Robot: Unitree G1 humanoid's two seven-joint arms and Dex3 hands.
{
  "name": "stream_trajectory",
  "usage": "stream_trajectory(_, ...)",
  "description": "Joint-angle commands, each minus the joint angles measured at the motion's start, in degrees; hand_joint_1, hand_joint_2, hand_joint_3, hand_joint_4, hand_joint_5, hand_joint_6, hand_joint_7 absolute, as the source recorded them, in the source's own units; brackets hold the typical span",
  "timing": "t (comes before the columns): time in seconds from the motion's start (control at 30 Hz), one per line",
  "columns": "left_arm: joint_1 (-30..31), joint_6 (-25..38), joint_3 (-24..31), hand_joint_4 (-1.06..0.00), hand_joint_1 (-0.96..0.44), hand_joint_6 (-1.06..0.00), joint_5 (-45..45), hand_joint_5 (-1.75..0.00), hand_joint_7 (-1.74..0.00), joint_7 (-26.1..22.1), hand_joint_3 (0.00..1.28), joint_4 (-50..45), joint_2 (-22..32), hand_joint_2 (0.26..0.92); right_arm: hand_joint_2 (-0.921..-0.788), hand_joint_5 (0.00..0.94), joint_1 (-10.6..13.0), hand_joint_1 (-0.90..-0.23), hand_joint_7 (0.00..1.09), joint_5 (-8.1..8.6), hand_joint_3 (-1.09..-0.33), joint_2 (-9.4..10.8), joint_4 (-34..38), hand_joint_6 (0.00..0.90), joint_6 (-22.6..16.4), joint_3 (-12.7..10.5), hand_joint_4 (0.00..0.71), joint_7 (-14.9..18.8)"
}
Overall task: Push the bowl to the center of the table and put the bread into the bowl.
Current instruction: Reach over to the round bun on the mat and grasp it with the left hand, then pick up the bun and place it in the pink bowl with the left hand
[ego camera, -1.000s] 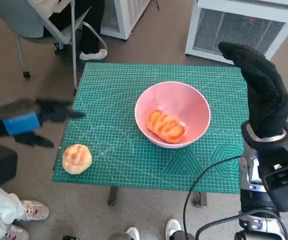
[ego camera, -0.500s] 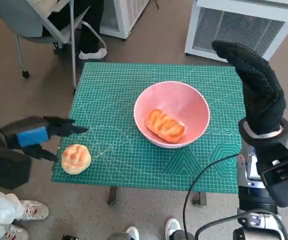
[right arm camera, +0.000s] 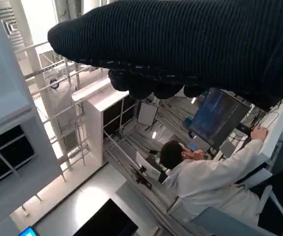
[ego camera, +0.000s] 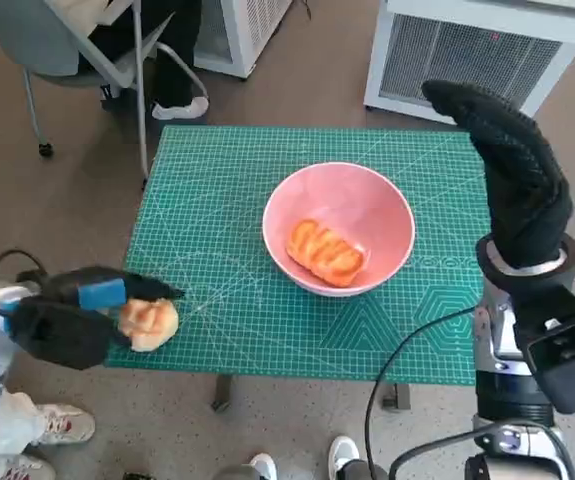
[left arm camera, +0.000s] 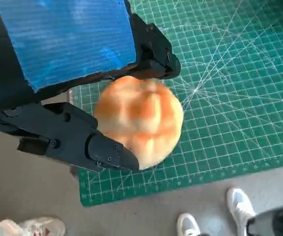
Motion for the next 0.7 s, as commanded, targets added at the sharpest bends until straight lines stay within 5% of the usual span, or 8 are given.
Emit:
stream_trajectory(0.03,-0.59,1.01,-2.27,-0.71,-0.04,-0.71,3.35,-0.23,-0.23,0.87,0.01,2.5,-0.19,0.891,-0.921,0.002,1.11,-0.582,0.6,-0.34,-0.752,-0.01,-0.37,0.0,0.52,-0.31,0.275,-0.39)
stream_trajectory(0.13,-1.08,0.44,-2.99,-0.67,-0.01,-0.6,3.83,-0.91,-0.91,1.05,0.08,3.03,0.13,0.913,-0.921,0.003,1.44,-0.582,0.61,-0.62,-0.753,0.03,-0.99,0.0,0.65,-0.48,0.276,-0.79)
stream_trajectory(0.23,-1.92,0.3,-3.19,-0.7,0.0,-0.59,3.52,-1.09,-1.09,0.31,0.08,2.91,0.48,0.918,-0.921,0.003,1.69,-0.582,0.61,-0.77,-0.754,0.06,-1.51,-0.001,0.83,-0.58,0.277,-1.14)
stream_trajectory(0.7,-10.26,1.24,2.67,-0.66,0.0,-0.66,-6.48,-1.14,-1.19,-6.67,0.07,-2.27,1.44,0.92,-0.921,0.002,2.3,-0.583,0.61,-0.07,-0.753,0.21,-2.23,-0.001,1.21,-0.63,0.275,-1.2)
